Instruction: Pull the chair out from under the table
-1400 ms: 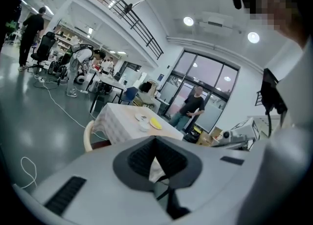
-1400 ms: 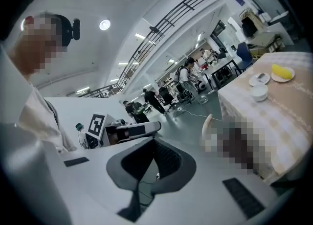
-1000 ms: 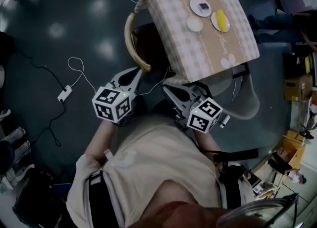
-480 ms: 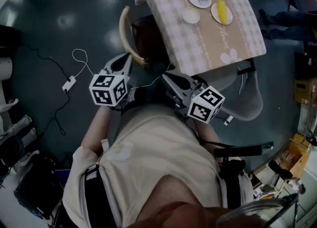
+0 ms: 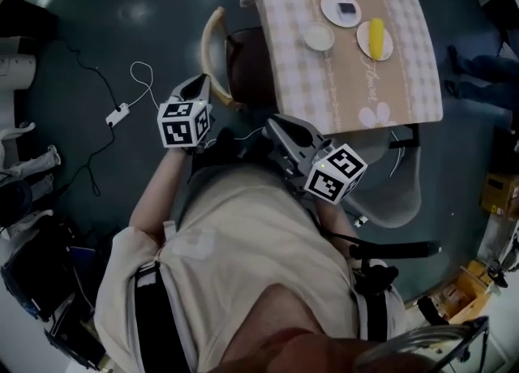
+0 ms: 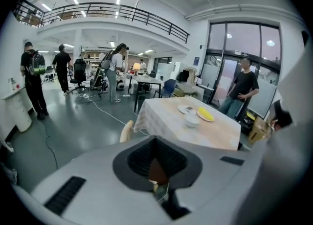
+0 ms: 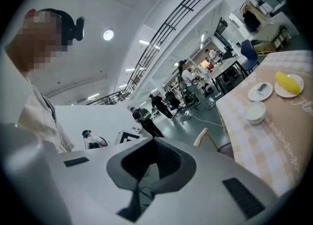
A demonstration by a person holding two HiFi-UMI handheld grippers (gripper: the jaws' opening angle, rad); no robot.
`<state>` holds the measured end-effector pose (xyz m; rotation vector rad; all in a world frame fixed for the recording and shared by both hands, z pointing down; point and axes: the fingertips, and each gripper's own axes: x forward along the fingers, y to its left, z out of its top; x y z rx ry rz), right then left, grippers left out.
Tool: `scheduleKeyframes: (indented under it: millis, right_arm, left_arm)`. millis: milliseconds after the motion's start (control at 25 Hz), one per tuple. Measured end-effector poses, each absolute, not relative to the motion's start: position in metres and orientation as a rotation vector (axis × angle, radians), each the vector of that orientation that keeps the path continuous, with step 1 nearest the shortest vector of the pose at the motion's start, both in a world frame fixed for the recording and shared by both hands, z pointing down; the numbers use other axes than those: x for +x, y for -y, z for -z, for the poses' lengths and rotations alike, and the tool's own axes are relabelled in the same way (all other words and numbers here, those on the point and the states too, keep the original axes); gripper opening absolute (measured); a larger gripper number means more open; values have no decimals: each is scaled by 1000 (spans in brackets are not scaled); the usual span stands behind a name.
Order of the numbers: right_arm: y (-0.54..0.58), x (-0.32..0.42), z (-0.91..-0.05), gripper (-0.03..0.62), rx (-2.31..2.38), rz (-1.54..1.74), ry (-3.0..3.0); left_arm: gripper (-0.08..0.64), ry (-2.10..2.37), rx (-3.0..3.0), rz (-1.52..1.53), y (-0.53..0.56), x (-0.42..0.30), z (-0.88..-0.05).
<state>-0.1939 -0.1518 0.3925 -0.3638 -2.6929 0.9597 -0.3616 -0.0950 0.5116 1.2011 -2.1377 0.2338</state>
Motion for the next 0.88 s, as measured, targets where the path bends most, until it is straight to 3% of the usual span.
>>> scheduleKeyframes:
  millis: [880]
  right_arm:
    - [164, -261, -414, 9, -275, -1001, 2597]
  left_arm:
    - [2, 2034, 1009, -282, 110, -462, -617]
